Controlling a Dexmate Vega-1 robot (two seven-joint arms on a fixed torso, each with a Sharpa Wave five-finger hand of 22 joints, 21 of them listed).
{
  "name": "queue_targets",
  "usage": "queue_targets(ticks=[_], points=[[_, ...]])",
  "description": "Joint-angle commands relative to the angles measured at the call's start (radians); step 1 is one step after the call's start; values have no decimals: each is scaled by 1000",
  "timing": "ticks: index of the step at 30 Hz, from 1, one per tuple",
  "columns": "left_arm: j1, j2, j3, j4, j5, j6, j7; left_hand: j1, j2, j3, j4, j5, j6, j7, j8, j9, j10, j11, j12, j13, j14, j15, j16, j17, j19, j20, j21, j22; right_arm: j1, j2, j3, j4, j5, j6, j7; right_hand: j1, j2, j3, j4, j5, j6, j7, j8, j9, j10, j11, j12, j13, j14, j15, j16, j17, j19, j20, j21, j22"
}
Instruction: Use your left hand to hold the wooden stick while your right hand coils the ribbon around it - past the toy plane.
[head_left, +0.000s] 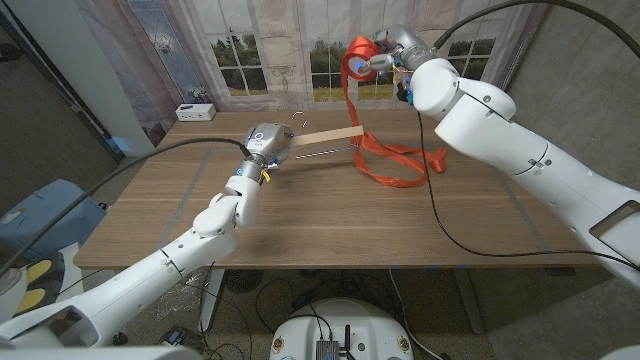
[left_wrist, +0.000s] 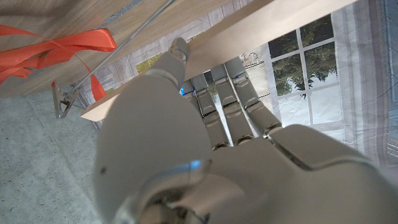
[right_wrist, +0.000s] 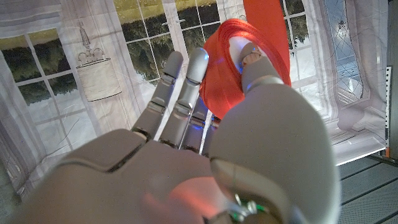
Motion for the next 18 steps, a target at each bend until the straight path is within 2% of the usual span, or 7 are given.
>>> queue_targets(ticks=[1,18], points=[[-78,-30,38,59,7,-27,-14,41,43,30,23,8,31,-21,4,43,33,-20,-3,6,102,-214,6,5,-2,-61,9,2,-43,-36,16,-97,-2,-47,-26,22,14,44,31,7,265,117,-1,90,320,10,323,181,13,-6,-3,4,3,4,10,3],[-154,-74,77,139,1,-74,13,40,41,35,23,10,34,-21,1,45,37,-17,-8,9,107,-214,1,9,-2,-61,19,1,-99,-106,-8,-247,-53,-61,-67,20,13,49,31,11,264,115,-7,95,321,6,323,183,14,-8,-2,7,2,1,27,0]])
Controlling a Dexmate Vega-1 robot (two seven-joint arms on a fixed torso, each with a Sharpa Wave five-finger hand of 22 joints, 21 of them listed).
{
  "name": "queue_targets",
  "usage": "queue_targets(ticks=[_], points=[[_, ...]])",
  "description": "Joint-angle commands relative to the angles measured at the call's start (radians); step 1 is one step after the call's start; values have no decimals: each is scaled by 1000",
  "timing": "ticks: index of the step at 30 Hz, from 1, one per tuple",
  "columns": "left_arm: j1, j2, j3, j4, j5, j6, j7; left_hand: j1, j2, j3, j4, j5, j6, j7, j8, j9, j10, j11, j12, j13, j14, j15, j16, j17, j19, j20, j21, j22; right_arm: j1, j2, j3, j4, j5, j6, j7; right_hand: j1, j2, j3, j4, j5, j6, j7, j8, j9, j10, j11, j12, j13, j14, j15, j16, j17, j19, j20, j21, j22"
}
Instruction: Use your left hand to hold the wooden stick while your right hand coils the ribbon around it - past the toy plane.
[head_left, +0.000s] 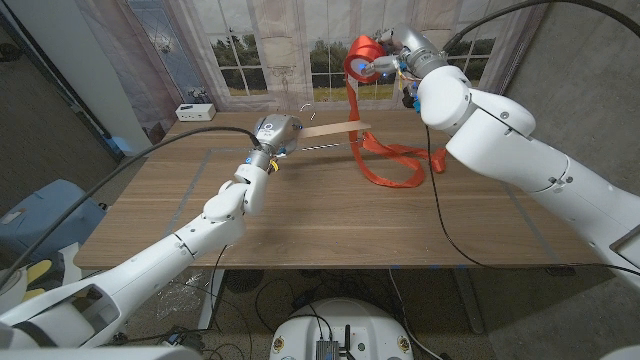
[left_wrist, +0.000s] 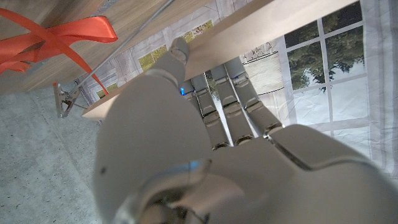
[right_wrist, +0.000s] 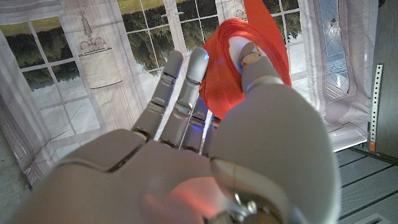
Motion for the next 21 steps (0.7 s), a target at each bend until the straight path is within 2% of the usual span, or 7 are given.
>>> queue_targets(ticks=[1,15,21], points=[[-50,-28,25,49,-4,-27,20,40,41,35,24,10,33,-21,4,46,31,-24,-3,3,108,-213,2,5,-2,-61,9,2,-41,-44,-13,-94,-30,-10,-22,12,20,45,36,11,262,113,-5,95,321,5,322,182,13,-7,-2,3,1,2,12,0],[-91,-77,46,96,13,-13,86,40,38,39,22,12,33,-14,2,49,36,-22,-7,5,120,-215,0,7,2,-60,19,2,-143,-64,8,-230,-24,-101,-72,13,16,46,33,15,269,116,-9,99,326,9,322,183,23,-4,2,-2,3,4,31,-4],[-112,-105,55,115,20,-1,123,39,35,42,21,15,38,-8,1,50,43,-22,-6,7,127,-212,-1,7,4,-59,24,2,-229,-76,70,-261,18,-85,-101,13,14,51,33,20,270,117,-11,102,329,11,323,184,25,-1,0,-1,3,5,40,-6]])
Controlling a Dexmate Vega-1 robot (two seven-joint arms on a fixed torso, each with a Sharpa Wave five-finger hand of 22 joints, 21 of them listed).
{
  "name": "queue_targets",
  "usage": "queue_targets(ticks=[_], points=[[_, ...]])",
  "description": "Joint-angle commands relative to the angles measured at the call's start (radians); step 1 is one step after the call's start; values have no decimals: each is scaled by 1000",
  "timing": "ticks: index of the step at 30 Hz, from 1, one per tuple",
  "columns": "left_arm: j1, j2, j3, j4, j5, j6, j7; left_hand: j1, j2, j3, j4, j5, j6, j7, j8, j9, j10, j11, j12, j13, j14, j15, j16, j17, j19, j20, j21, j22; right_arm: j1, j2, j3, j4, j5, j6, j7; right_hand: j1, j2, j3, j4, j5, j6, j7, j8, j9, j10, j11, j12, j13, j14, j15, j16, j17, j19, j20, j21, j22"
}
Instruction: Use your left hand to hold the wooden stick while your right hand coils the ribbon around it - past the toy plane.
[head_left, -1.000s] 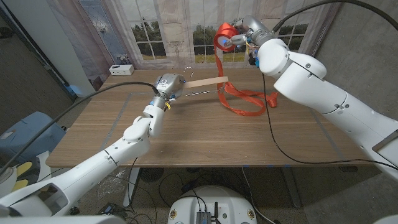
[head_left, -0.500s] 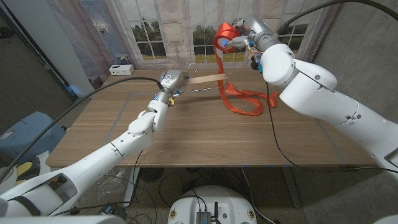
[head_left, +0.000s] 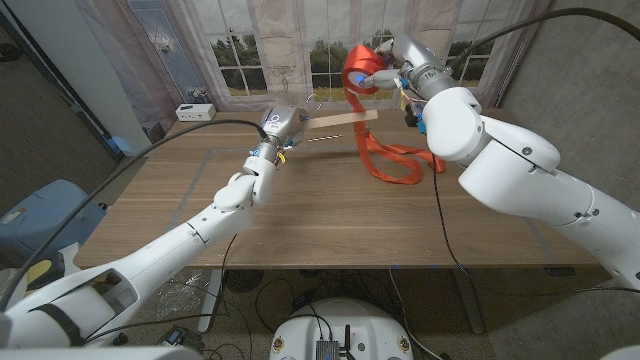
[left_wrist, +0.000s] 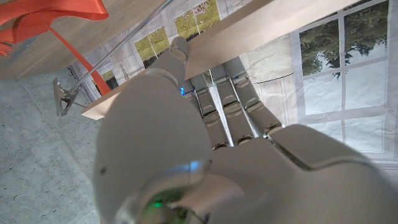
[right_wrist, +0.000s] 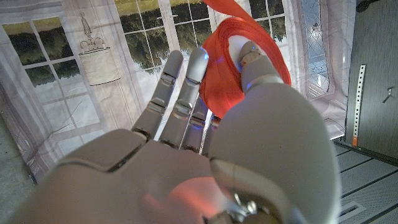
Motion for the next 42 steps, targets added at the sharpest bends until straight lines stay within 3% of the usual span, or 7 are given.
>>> queue_targets(ticks=[1,9,23,34,42], points=[[-41,-48,19,37,15,19,64,31,43,42,22,16,26,-8,2,50,32,-20,1,3,116,-217,8,5,6,-60,10,1,-135,-21,80,-84,55,-17,-52,11,16,47,37,8,262,110,4,102,328,10,323,186,17,-3,1,2,3,6,11,-1],[-66,-52,28,31,31,23,77,30,41,45,21,18,28,-6,-1,51,33,-22,0,6,120,-220,6,6,8,-60,16,1,-254,-8,200,-86,148,-9,-74,11,16,50,37,13,262,113,0,106,324,13,321,187,15,-4,2,3,-4,8,19,-4],[-84,-76,29,30,27,1,135,28,36,49,20,23,32,-3,-5,54,37,-23,-5,7,128,-222,1,8,10,-62,25,1,-382,6,352,-51,318,37,-82,14,21,42,38,17,261,116,-7,109,322,17,318,187,6,0,12,-3,-14,12,32,-8],[-72,-73,24,4,37,1,160,25,34,53,21,25,33,-1,-9,56,41,-24,-8,8,130,-220,-2,11,10,-63,30,0,-433,31,449,28,470,49,-68,19,27,33,38,21,258,119,-14,115,319,22,311,180,-7,8,19,-16,-31,14,41,-12],[-62,-72,14,-4,34,-16,190,24,33,55,21,26,35,-3,-13,59,38,-24,-10,13,134,-222,-4,14,9,-63,35,-1,-423,29,465,97,565,54,-63,25,29,25,37,23,253,117,-21,119,309,26,308,183,-21,12,25,-29,-46,15,48,-18]])
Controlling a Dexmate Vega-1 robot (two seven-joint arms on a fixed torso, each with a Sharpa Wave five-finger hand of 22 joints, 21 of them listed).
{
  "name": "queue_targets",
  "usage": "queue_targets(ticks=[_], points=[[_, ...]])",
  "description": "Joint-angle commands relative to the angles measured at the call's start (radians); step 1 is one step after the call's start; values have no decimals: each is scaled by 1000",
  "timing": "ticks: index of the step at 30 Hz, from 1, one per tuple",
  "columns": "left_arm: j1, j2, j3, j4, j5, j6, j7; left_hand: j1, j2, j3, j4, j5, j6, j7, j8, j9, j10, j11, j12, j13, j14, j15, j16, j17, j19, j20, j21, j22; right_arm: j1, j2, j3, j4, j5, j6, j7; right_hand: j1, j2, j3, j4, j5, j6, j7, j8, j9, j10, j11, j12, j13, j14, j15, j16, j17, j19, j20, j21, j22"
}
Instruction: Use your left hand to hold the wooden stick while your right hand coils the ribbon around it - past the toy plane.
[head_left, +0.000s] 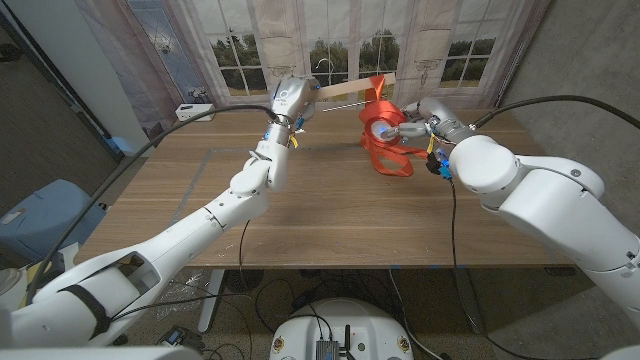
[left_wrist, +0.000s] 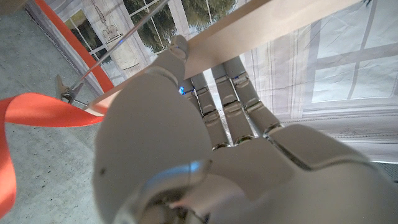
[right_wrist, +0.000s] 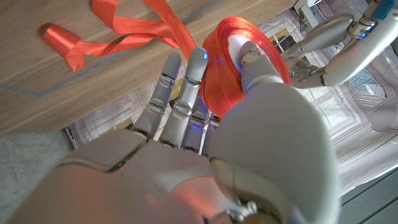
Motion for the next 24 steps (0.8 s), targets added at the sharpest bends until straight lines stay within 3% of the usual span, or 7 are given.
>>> queue_targets(ticks=[1,10,24], points=[[14,0,-14,-18,0,-19,40,23,34,56,21,27,18,-6,2,59,31,-21,5,2,120,-222,0,5,5,-59,9,4,-13,7,57,95,153,10,9,25,30,28,33,9,244,109,-2,114,298,11,306,179,-12,-1,10,-3,-11,-3,12,0],[30,11,-32,-41,-14,-38,46,21,32,59,21,28,17,-6,-2,62,31,-21,1,4,122,-224,-3,8,4,-60,13,4,3,22,60,184,219,8,-35,27,34,21,35,9,244,107,-7,116,293,14,305,181,-22,4,18,-10,-20,-2,19,-4],[89,49,-68,-121,-20,-24,13,17,31,63,21,29,21,-5,-7,66,35,-21,-2,8,123,-227,-8,13,2,-60,19,4,15,38,41,328,229,96,-127,28,42,15,38,9,236,100,-15,121,285,11,301,180,-37,-3,25,-18,-34,-5,28,-10]])
